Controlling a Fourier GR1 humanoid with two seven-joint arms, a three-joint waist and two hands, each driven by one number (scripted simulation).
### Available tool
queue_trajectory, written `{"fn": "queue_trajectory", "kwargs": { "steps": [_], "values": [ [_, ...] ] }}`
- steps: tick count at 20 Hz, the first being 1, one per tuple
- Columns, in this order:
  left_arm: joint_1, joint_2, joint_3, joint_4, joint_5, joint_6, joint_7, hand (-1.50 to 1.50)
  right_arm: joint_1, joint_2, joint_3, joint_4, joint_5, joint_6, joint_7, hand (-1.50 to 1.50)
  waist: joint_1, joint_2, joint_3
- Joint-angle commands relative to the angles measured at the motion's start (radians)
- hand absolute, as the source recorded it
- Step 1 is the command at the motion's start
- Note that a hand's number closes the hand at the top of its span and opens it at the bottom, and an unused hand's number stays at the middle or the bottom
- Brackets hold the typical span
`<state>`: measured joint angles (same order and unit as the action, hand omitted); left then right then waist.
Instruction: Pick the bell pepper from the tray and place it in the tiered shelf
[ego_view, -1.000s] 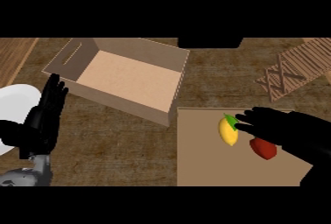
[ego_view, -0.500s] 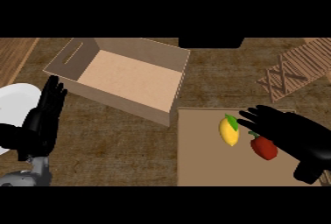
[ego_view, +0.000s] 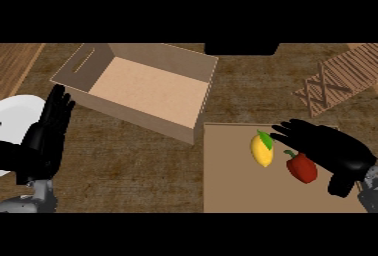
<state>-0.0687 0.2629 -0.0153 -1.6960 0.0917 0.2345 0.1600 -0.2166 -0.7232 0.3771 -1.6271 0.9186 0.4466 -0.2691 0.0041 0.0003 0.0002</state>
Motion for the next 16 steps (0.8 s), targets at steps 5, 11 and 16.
{"fn": "queue_trajectory", "kwargs": {
  "steps": [5, 11, 16],
  "values": [
    [-0.001, -0.006, 0.051, -0.007, 0.001, -0.053, 0.031, 0.00, 0.038, 0.067, -0.061, 0.093, 0.099, -0.064, -0.124, -1.50, -0.004, -0.001, 0.000],
    [-0.037, -0.056, 0.038, 0.027, -0.059, -0.035, 0.008, 0.00, -0.006, 0.124, -0.112, 0.199, 0.153, -0.070, -0.201, -1.50, -0.003, 0.000, 0.000],
    [-0.037, -0.062, 0.060, 0.029, -0.061, -0.058, -0.001, 0.00, -0.065, 0.232, -0.084, 0.244, 0.226, -0.033, -0.163, -1.50, -0.001, 0.000, 0.000]
  ]
}}
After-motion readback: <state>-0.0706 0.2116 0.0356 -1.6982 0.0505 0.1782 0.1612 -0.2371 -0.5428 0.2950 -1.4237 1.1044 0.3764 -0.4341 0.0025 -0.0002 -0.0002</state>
